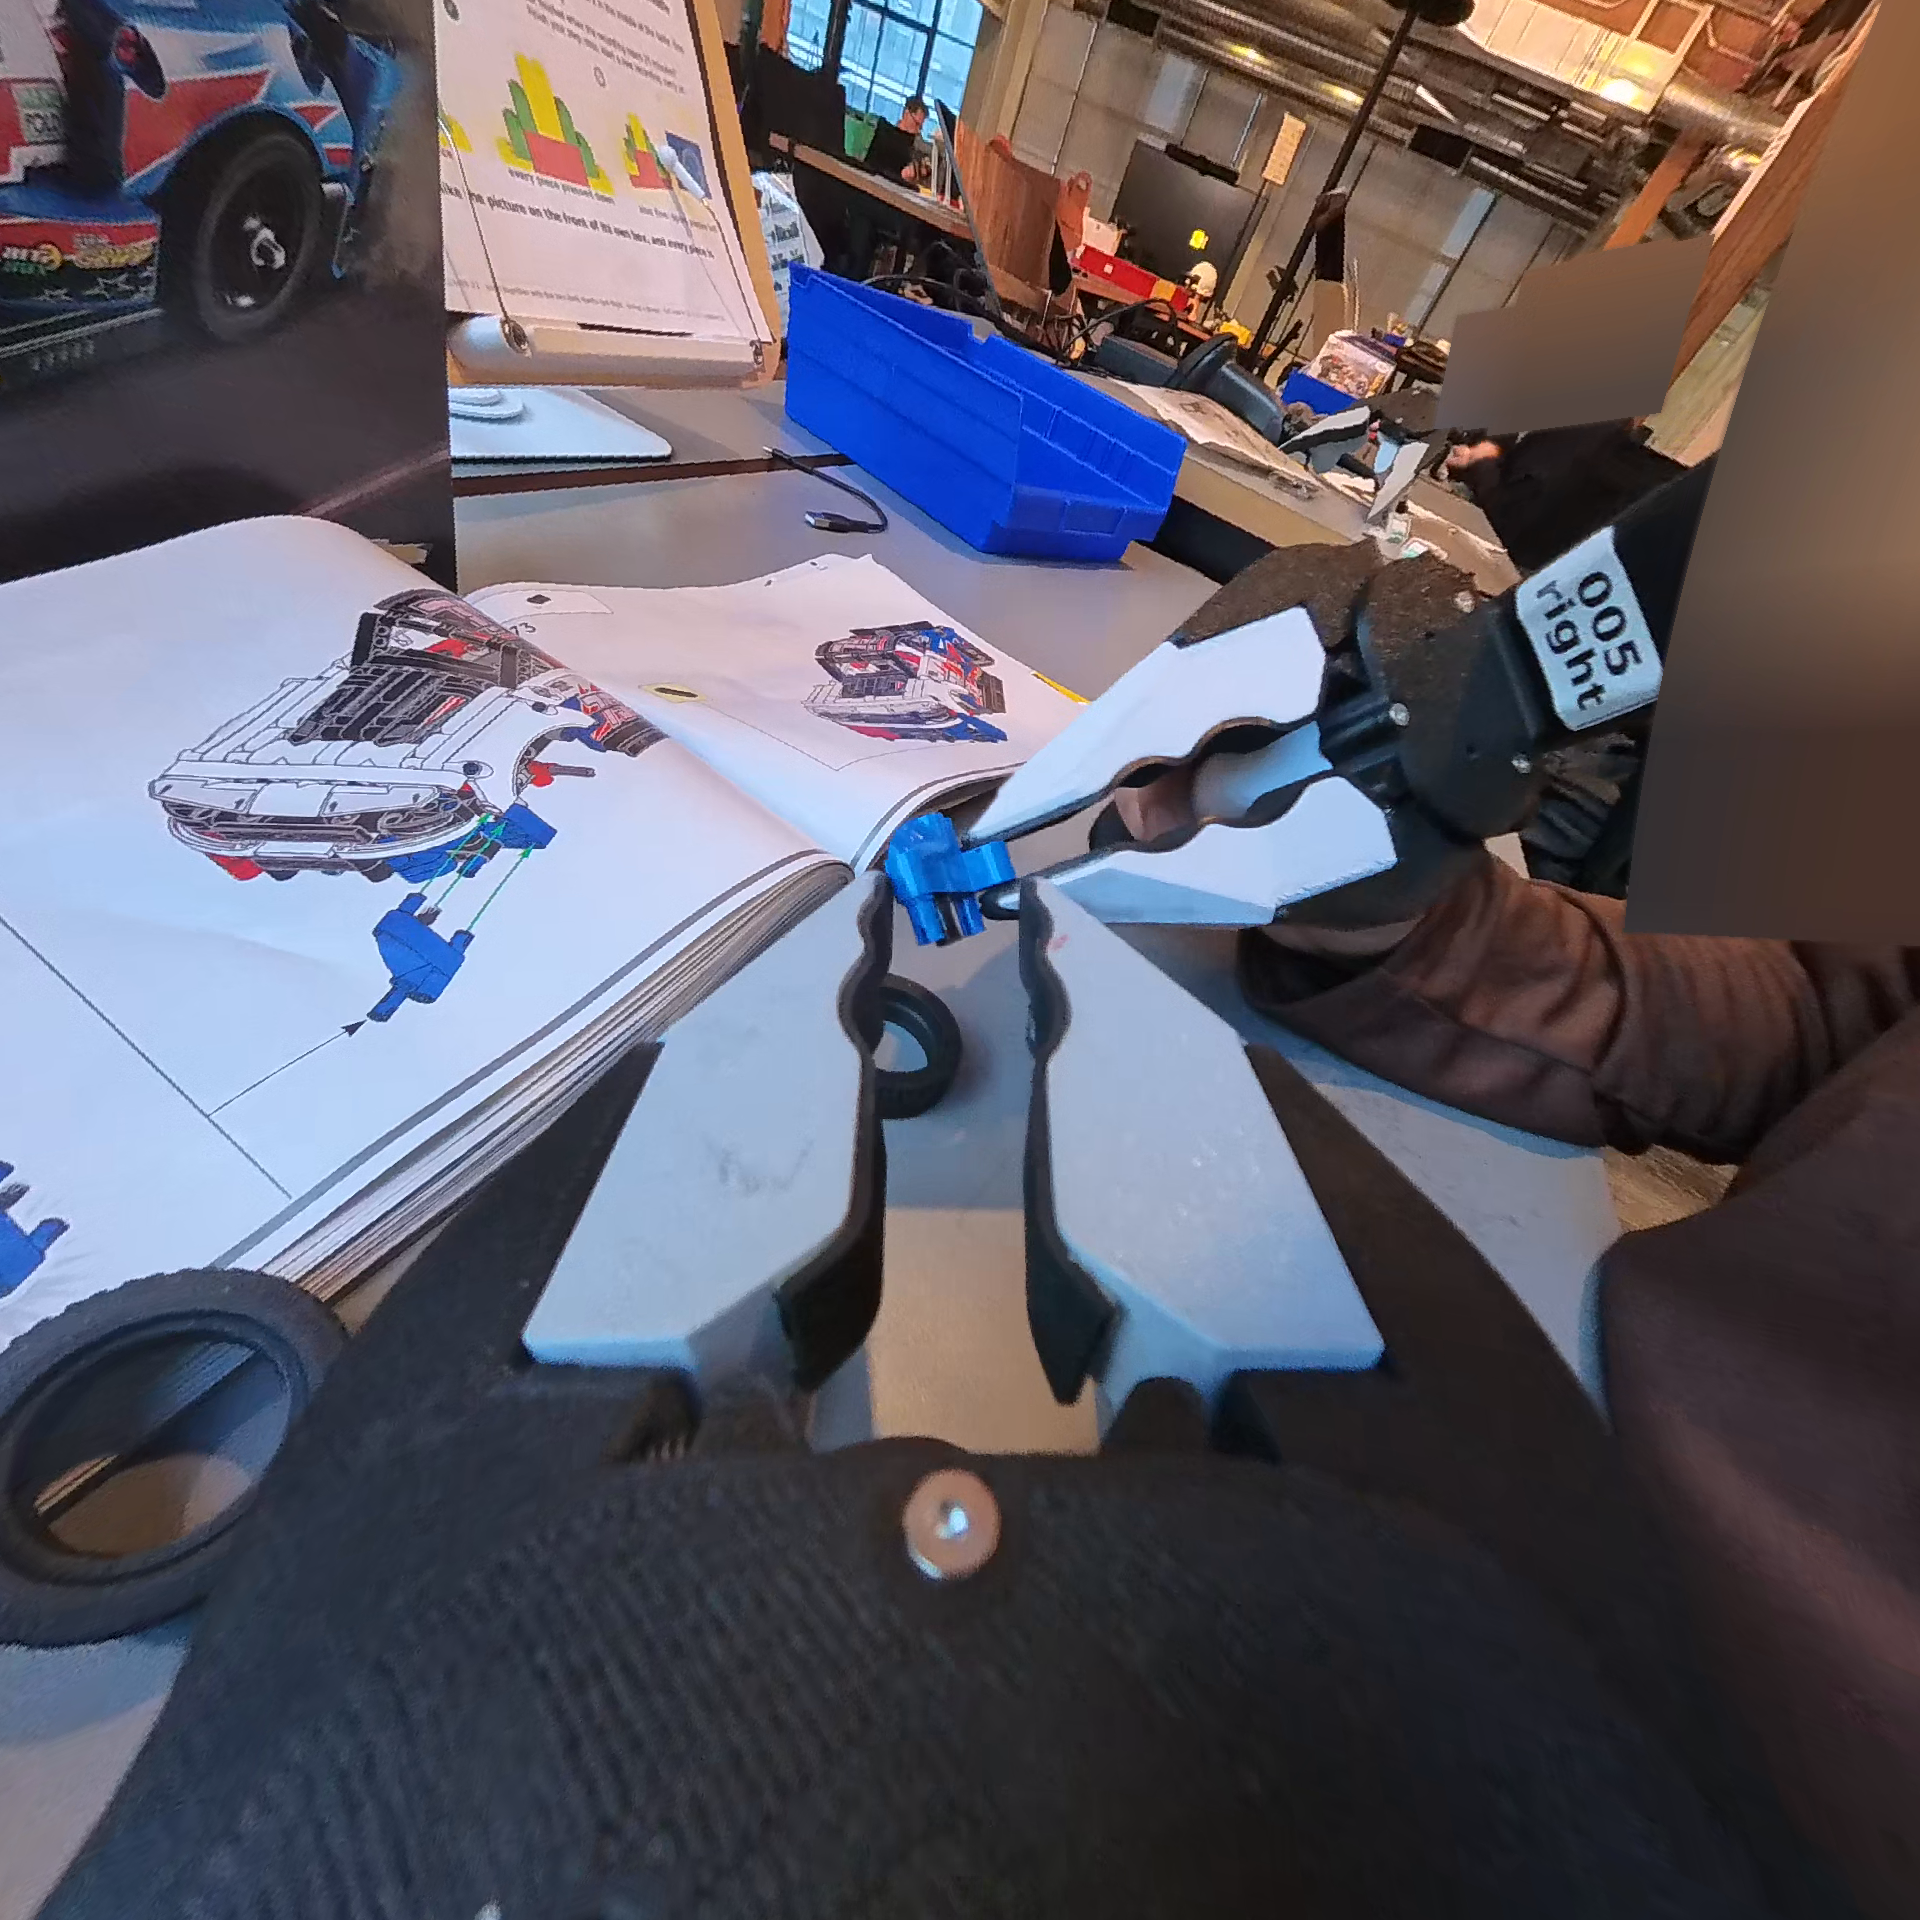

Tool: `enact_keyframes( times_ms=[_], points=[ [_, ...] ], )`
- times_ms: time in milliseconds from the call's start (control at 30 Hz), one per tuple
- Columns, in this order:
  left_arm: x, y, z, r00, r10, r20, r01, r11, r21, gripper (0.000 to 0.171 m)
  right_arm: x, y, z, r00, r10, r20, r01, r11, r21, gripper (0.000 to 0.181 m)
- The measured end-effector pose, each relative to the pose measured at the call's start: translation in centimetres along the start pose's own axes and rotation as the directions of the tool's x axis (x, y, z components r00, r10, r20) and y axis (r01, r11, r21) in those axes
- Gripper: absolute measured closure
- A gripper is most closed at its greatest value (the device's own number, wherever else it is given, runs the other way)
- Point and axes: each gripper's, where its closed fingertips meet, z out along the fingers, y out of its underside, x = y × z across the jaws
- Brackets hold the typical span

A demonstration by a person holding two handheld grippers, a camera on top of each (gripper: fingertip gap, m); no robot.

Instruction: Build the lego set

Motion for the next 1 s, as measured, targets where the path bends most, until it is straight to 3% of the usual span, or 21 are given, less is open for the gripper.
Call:
enact_keyframes(
  times_ms=[100, 233, 400, 500, 800, 1000],
  points=[
    [0.1, -0.1, 0.0, 1.0, -0.003, -0.007, 0.003, 1.0, 0.006, 0.151, 0.1, 0.0, 0.0, 1.0, -0.012, -0.008, 0.012, 1.0, 0.002, 0.173],
    [0.1, -0.3, -0.2, 1.0, 0.003, -0.009, -0.003, 1.0, 0.017, 0.154, 0.1, -0.1, 0.0, 0.987, -0.148, -0.058, 0.146, 0.989, -0.039, 0.173],
    [0.3, -0.9, -0.5, 0.999, -0.02, -0.039, 0.022, 0.998, 0.057, 0.161, 0.2, -0.9, -0.2, 0.897, -0.414, -0.157, 0.4, 0.909, -0.114, 0.173],
    [0.3, -0.9, -0.6, 0.999, -0.003, -0.039, 0.005, 0.998, 0.059, 0.165, -0.3, -1.3, 0.0, 0.861, -0.482, -0.162, 0.467, 0.876, -0.122, 0.173],
    [0.7, -1.0, -0.6, 0.998, -0.022, -0.066, 0.027, 0.998, 0.063, 0.167, 0.2, -1.3, -0.4, 0.969, -0.218, -0.113, 0.22, 0.975, 0.011, 0.173],
    [-0.1, -0.6, -0.9, 0.999, -0.026, -0.022, 0.027, 0.999, 0.042, 0.167, -0.2, -0.9, -0.1, 0.984, -0.162, -0.076, 0.164, 0.986, 0.022, 0.174]
  ],
)
